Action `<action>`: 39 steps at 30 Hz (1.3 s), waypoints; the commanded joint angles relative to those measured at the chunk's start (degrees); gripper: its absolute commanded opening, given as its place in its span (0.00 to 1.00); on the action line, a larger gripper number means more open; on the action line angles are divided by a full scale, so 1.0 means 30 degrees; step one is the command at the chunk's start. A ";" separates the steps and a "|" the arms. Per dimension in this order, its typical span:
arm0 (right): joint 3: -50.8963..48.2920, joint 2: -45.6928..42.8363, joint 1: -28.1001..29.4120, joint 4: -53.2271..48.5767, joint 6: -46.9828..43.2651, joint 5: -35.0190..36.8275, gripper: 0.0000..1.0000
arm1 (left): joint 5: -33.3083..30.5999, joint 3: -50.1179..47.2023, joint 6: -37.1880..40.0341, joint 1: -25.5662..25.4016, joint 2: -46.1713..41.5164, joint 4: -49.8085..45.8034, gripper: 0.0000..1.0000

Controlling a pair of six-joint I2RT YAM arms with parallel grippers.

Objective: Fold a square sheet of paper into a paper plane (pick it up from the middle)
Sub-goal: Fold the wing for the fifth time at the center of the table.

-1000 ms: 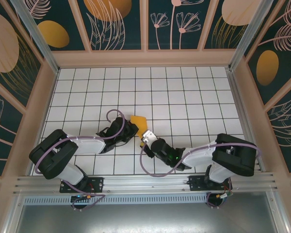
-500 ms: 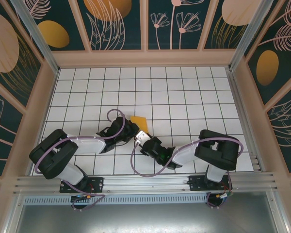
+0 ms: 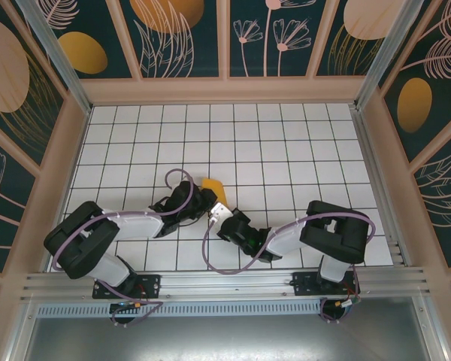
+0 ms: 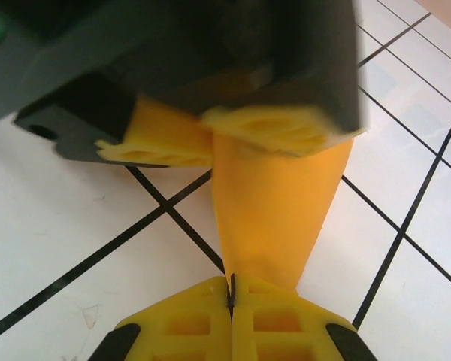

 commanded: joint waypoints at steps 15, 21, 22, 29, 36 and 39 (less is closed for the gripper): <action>-0.2061 -0.1274 -0.0289 0.2169 0.1199 -0.1616 0.00 | -0.1469 0.0015 0.0606 0.0223 -0.1496 -0.1475 0.68; -0.2175 -0.1249 -0.0303 0.2661 0.1168 -0.1827 0.00 | -0.1069 0.0306 0.0209 0.0366 0.0088 -0.1017 0.63; -0.2207 -0.1251 -0.0311 0.2713 0.1158 -0.1863 0.00 | -0.1029 0.0412 0.0218 0.0373 0.0233 -0.1020 0.60; -0.2245 -0.1261 -0.0293 0.2391 0.1154 -0.1839 0.00 | -0.0849 0.1365 0.0801 0.0384 0.0666 -0.1645 0.39; -0.2131 -0.1300 -0.0278 0.1108 0.1473 -0.1493 0.07 | -0.1428 0.1827 0.1177 0.0393 0.0614 -0.3095 0.13; -0.2149 -0.1355 -0.0250 0.0813 0.1533 -0.1157 0.09 | -0.1427 0.1816 0.1179 0.0388 0.0587 -0.3138 0.08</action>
